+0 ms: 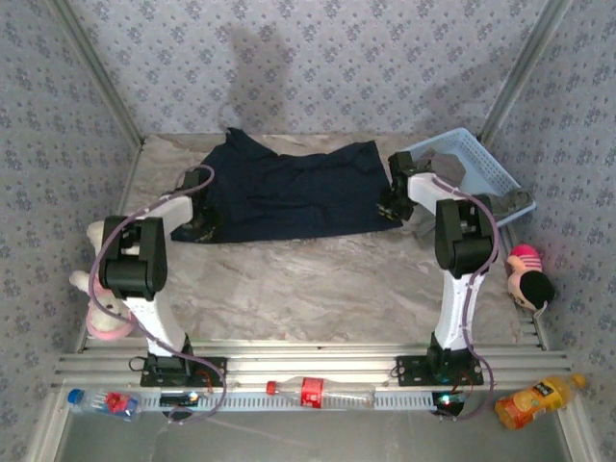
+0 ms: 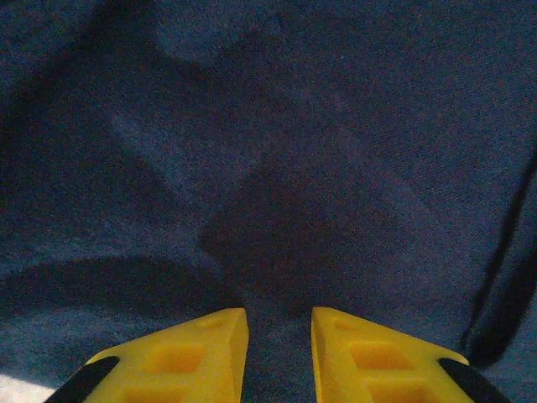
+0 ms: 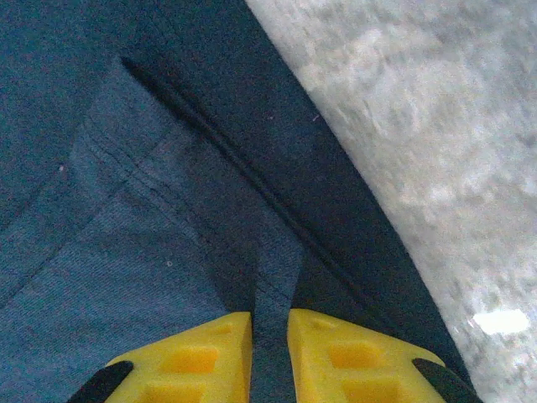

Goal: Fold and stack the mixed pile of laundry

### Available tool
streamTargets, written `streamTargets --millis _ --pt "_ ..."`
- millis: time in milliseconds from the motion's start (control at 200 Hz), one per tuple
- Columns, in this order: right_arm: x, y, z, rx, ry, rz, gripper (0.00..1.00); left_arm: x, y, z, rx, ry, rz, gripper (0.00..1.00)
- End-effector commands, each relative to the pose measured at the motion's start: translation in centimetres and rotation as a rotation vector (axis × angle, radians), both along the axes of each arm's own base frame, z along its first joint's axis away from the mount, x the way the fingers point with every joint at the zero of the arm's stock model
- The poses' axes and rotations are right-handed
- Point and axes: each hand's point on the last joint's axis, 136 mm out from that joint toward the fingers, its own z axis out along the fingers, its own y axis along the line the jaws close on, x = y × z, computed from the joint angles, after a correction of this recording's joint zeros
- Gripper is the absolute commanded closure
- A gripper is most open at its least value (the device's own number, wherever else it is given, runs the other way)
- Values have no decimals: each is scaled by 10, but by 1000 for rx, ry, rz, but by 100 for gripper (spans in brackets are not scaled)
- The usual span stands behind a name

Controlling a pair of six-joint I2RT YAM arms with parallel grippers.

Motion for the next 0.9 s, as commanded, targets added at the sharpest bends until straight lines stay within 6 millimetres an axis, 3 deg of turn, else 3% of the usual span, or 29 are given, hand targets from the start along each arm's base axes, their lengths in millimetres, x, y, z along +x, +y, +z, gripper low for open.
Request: streamTargets --millis 0,180,285,350,515,645,740,765,894 --pt "-61 -15 -17 -81 177 -16 78 -58 0 -6 53 150 -9 72" --pt "-123 -21 -18 -107 244 -34 78 -117 -7 3 99 195 -13 71" --pt "-141 -19 -13 -85 236 -39 76 -140 -6 6 105 196 17 68" --pt "-144 -14 -10 -65 222 -29 73 -145 -7 12 99 177 24 63" --pt "-133 -4 11 -29 179 0 65 -133 -18 41 77 94 2 58" --pt "-113 -1 37 -25 110 21 58 -105 -41 64 -15 -24 -38 50" --pt "-105 3 51 -16 71 61 55 -85 -59 69 -83 -87 -60 45" --pt "-96 6 63 -5 35 63 55 -80 -61 68 -84 -93 -65 44" --pt "-89 10 76 22 -5 68 54 -57 -71 58 -93 -105 -74 43"
